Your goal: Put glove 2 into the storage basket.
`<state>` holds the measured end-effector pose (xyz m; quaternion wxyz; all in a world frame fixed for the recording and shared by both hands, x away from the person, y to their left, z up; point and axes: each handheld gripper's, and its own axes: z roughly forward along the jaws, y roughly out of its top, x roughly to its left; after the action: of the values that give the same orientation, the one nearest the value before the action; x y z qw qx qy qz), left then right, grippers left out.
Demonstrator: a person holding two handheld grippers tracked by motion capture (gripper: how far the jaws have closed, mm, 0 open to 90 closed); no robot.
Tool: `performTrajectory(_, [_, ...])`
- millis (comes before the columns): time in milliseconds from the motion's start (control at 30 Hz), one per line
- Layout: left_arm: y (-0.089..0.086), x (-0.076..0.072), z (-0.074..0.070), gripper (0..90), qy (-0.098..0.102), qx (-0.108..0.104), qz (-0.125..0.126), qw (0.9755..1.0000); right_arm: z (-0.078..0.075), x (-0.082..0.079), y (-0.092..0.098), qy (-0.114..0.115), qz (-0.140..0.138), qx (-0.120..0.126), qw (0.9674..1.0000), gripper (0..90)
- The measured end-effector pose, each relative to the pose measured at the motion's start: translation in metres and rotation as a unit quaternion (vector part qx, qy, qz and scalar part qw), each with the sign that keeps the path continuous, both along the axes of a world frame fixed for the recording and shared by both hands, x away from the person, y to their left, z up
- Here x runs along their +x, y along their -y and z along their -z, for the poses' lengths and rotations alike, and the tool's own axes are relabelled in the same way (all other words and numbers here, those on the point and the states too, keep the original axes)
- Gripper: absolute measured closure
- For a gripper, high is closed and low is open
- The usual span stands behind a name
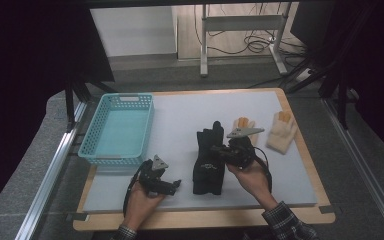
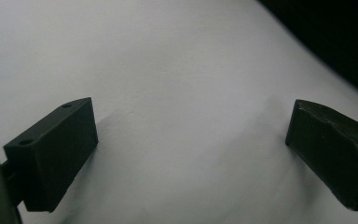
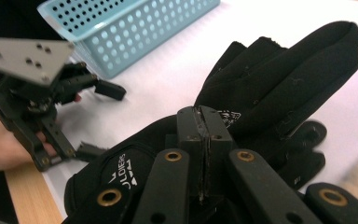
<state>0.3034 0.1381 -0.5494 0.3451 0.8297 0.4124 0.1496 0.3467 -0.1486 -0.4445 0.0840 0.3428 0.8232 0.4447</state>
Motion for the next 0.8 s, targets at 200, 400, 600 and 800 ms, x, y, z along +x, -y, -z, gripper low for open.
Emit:
performTrajectory(200, [0.000, 0.000, 0.000, 2.4, 0.000, 0.000, 0.000, 1.0000, 0.026, 0.003, 0.005, -0.021, 0.020, -0.004, 0.9996, 87.5])
performTrajectory(400, [0.000, 0.000, 0.000, 2.4, -0.001, 0.001, 0.001, 1.0000, 0.056, 0.000, 0.005, -0.032, 0.026, -0.024, 0.9989, 85.8])
performTrajectory(600, [0.000, 0.000, 0.000, 2.4, -0.001, 0.001, 0.001, 1.0000, 0.055, 0.001, 0.015, -0.013, 0.019, -0.038, 0.9990, 59.2])
performTrajectory(800, [0.000, 0.000, 0.000, 2.4, -0.001, 0.001, 0.001, 1.0000, 0.048, 0.001, 0.032, 0.000, 0.019, -0.045, 0.9988, 59.0])
